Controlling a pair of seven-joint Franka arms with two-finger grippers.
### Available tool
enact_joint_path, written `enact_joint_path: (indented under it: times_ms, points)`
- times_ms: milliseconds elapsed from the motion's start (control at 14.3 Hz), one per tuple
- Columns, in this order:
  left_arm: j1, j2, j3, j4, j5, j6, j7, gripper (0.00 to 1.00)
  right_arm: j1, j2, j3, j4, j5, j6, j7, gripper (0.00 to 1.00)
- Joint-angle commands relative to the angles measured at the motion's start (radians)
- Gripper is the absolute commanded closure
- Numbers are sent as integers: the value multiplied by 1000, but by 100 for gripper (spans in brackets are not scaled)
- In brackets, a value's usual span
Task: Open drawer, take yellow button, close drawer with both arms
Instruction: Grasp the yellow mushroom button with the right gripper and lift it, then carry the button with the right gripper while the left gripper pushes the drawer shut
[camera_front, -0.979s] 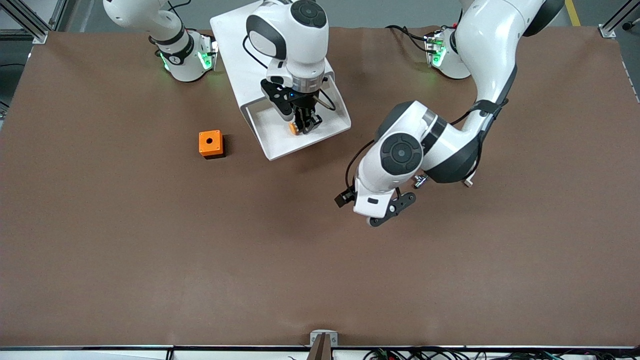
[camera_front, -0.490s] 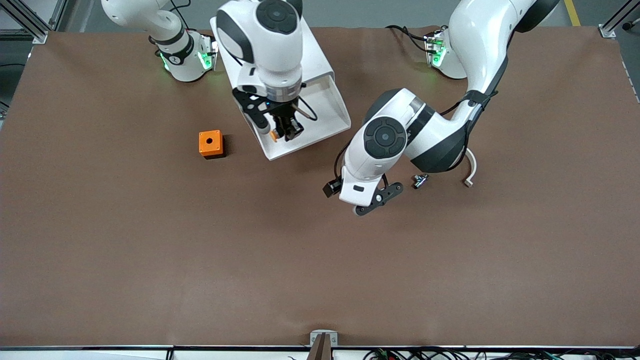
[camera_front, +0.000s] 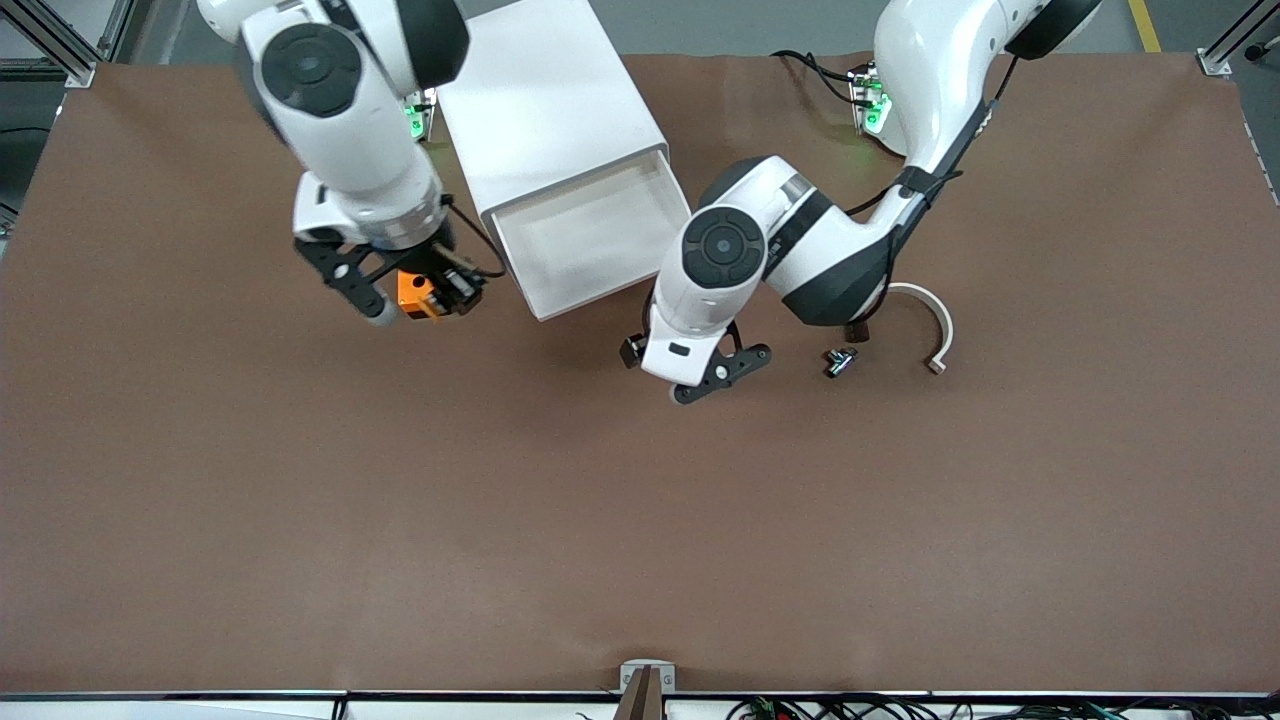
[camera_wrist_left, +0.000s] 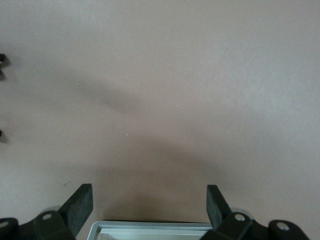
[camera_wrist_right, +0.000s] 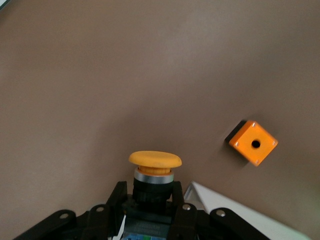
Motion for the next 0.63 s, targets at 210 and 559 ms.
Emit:
enact_joint_path:
  times_ms: [210, 559]
  points:
    - [-64, -20, 4, -42, 36, 11, -4, 0, -222, -2, 18, -9, 17, -5, -432, 100]
    - [-95, -20, -1, -48, 33, 11, -5, 0, -392, 40, 18, -20, 17, 55, -765, 100]
